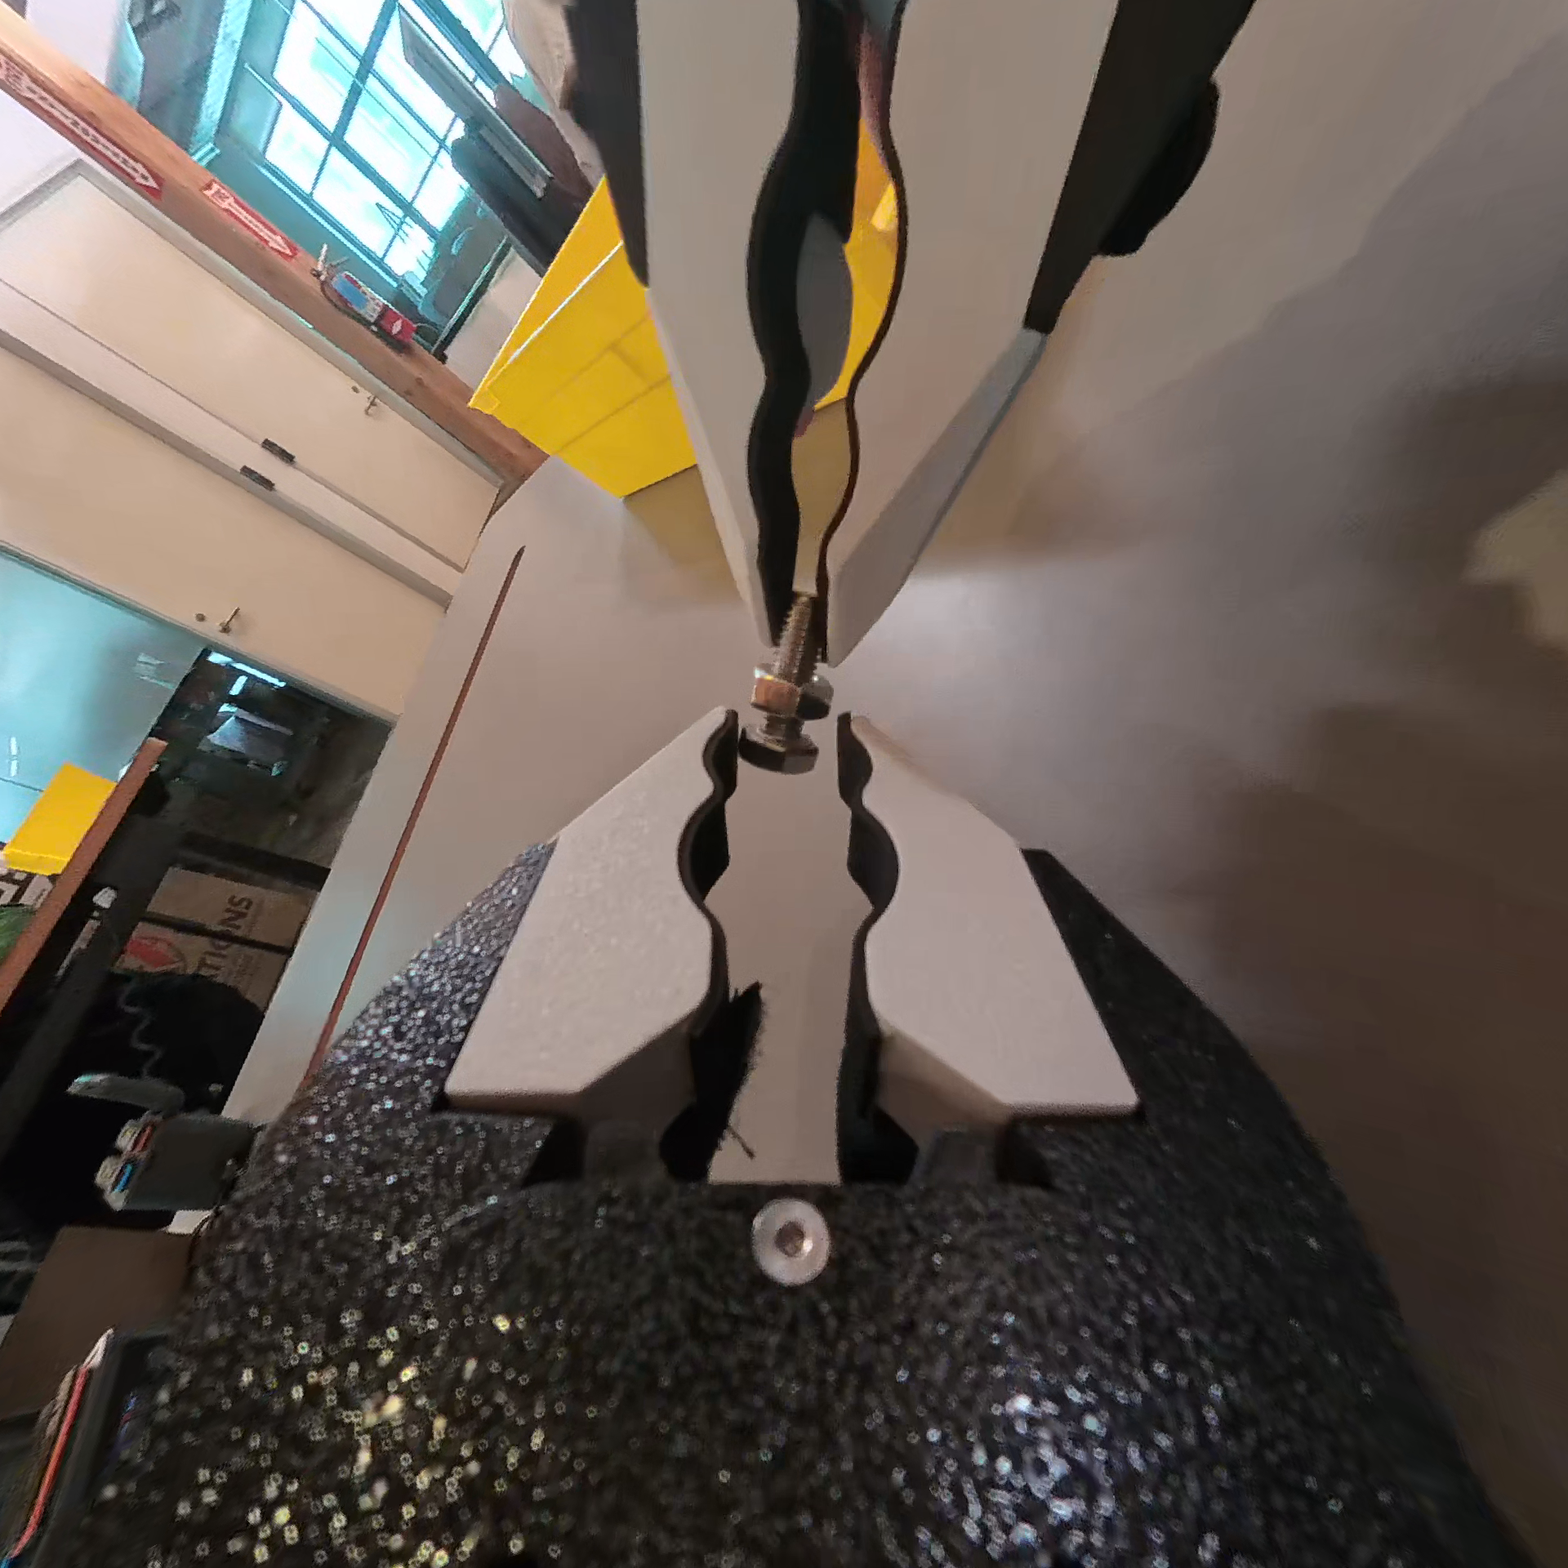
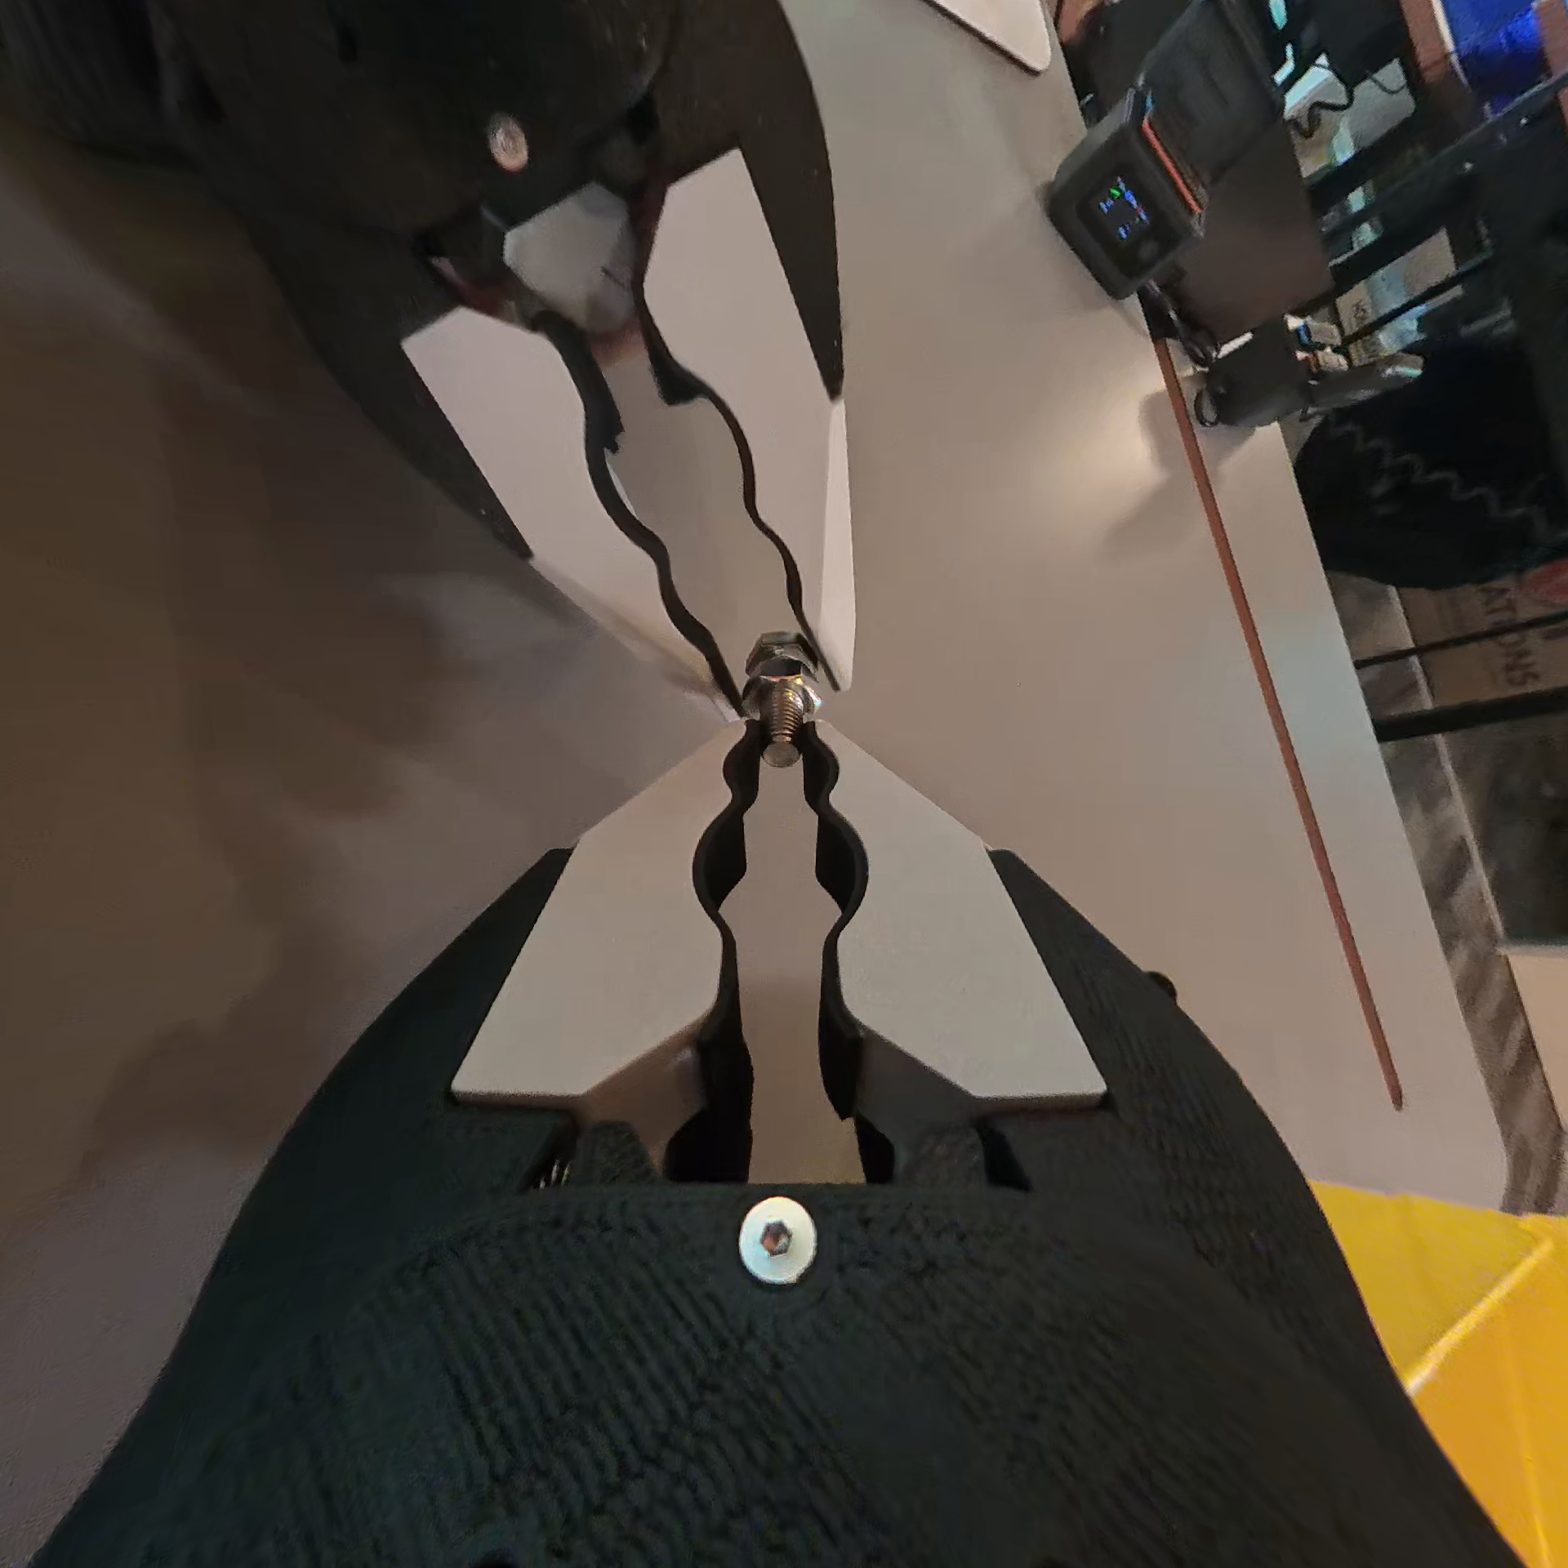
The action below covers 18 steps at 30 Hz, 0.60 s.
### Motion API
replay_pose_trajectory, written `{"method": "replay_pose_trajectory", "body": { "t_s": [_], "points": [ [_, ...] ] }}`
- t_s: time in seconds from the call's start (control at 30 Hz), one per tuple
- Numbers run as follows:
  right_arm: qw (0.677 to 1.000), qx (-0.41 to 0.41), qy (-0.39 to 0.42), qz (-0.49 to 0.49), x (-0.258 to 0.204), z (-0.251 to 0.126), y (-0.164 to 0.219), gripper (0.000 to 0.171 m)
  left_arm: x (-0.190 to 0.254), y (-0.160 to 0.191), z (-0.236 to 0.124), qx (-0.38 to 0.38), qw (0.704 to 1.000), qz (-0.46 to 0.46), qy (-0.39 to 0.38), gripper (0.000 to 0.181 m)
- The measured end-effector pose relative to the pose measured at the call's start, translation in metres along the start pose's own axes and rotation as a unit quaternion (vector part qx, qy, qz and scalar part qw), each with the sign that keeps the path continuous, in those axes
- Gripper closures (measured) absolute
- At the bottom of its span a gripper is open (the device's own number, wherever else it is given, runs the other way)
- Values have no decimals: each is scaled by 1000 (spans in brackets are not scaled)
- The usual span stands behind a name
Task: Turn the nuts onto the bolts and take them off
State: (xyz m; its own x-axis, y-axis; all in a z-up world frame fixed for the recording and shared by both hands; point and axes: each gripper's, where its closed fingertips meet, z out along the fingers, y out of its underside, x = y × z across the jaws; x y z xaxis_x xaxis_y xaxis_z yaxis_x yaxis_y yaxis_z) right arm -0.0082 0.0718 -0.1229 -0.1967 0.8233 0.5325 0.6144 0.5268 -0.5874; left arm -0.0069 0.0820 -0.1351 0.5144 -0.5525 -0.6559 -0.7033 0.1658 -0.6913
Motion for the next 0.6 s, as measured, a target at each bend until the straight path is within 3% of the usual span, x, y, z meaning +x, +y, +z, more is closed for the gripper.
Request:
{"method": "replay_pose_trajectory", "body": {
  "t_s": [0.27, 0.4, 0.6],
  "points": [
    [999, 29, 7, 29, 9, 11, -7, 161, -16, 18, 1, -52, 998, 7, -38, 165],
    [990, 96, 21, 100, 25, 33, -19, 125, -49, 52, -10, -115, 985, 46, -117, 165],
    [969, 172, -79, 161, 22, 74, -33, 115, -77, 79, -20, -137, 970, 101, -173, 165]
  ]
}}
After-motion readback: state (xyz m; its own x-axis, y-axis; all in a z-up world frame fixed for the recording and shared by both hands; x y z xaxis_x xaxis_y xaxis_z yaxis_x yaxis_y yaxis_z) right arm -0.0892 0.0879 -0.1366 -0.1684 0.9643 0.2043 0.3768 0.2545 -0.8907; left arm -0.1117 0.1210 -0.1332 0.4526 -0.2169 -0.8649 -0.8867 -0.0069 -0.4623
